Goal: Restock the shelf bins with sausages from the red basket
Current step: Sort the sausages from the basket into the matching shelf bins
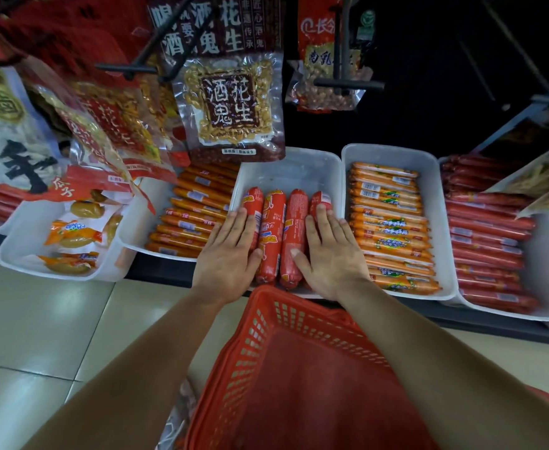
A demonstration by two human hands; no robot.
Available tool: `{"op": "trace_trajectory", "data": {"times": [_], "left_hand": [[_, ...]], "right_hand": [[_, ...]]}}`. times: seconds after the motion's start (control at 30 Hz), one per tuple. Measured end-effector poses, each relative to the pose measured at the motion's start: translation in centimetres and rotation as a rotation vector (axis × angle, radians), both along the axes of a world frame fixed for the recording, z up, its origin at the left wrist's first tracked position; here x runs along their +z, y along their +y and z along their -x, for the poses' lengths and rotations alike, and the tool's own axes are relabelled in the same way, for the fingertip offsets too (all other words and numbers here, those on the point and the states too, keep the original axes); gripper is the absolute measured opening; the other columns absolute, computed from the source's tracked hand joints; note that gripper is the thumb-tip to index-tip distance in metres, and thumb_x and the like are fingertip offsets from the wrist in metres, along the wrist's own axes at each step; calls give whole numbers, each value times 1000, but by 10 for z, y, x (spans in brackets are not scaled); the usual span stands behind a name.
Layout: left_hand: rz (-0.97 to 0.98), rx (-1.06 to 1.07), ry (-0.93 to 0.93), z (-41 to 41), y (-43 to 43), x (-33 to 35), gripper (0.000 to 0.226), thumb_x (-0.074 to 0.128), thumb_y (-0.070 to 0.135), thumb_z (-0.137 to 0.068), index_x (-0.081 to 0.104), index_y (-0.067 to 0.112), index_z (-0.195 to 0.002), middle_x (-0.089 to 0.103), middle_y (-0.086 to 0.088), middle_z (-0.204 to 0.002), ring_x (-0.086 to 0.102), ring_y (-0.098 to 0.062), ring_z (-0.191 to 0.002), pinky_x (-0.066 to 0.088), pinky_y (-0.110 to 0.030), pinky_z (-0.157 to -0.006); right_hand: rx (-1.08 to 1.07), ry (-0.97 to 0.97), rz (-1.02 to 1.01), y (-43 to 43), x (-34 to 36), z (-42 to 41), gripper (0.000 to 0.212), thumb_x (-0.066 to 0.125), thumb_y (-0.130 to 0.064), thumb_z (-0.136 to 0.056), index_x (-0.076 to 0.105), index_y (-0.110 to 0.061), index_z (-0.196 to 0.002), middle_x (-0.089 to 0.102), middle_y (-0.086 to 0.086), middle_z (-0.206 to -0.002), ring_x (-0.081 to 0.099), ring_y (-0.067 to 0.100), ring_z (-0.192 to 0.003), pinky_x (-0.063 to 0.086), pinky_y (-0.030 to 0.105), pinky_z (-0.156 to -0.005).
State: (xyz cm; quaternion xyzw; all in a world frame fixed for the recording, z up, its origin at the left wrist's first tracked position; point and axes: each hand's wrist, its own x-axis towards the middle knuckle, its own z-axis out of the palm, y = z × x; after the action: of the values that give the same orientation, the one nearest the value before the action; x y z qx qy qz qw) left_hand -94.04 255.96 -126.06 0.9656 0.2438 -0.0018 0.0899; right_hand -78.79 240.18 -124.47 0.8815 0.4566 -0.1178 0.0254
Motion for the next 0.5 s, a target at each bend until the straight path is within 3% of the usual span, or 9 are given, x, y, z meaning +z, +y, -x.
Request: {"op": "trace_trajectory", "data": {"times": [0.13, 0.2, 0.27, 0.33, 0.4, 0.5], "left_hand": [[25, 37, -3, 1, -3, 8, 68, 33, 48, -98, 24, 17, -158, 19, -3, -165, 12, -18, -153, 9, -37, -124], [-23, 74, -57, -10, 1, 19, 60, 42, 44, -95, 47, 15, -147, 45, -7, -153, 37, -24, -143, 27, -40, -119], [-52, 100, -86, -31, 9, 29, 53, 45, 46, -94, 53, 17, -138, 53, -6, -140, 46, -26, -131, 38, -42, -111], [11, 70, -51, -60, 17, 32, 60, 43, 49, -98, 37, 21, -150, 39, -3, -154, 33, -25, -144, 29, -43, -117], [75, 17, 41, -85, 24, 27, 66, 34, 52, -101, 15, 25, -158, 16, 1, -166, 10, -21, -153, 13, -43, -124], [41, -15, 113, -95, 29, 15, 64, 31, 52, -102, 15, 27, -158, 21, 1, -165, 7, -18, -153, 6, -42, -124]], "right_hand": [[16, 4, -17, -10, 9, 12, 80, 16, -64, -97, 12, -13, -159, 2, 14, -166, 4, 31, -153, 1, 45, -125], [11, -16, -81, -8, 16, 10, 74, 28, -62, -95, 31, -15, -152, 28, 11, -157, 27, 32, -144, 17, 47, -122], [-22, -4, -159, 2, 19, -4, 64, 36, -57, -95, 37, -20, -148, 37, 7, -147, 34, 29, -136, 24, 48, -117], [-73, 50, -185, 18, 17, -26, 66, 34, -55, -98, 25, -22, -155, 24, 7, -158, 23, 28, -146, 16, 47, -120], [-58, 119, -86, 34, 12, -46, 71, 24, -57, -100, 7, -23, -160, 2, 1, -167, 2, 22, -153, 2, 48, -124], [-40, 188, -39, 44, 5, -57, 71, 22, -58, -100, 5, -26, -160, 9, -4, -167, 3, 19, -153, -1, 53, -123]]}}
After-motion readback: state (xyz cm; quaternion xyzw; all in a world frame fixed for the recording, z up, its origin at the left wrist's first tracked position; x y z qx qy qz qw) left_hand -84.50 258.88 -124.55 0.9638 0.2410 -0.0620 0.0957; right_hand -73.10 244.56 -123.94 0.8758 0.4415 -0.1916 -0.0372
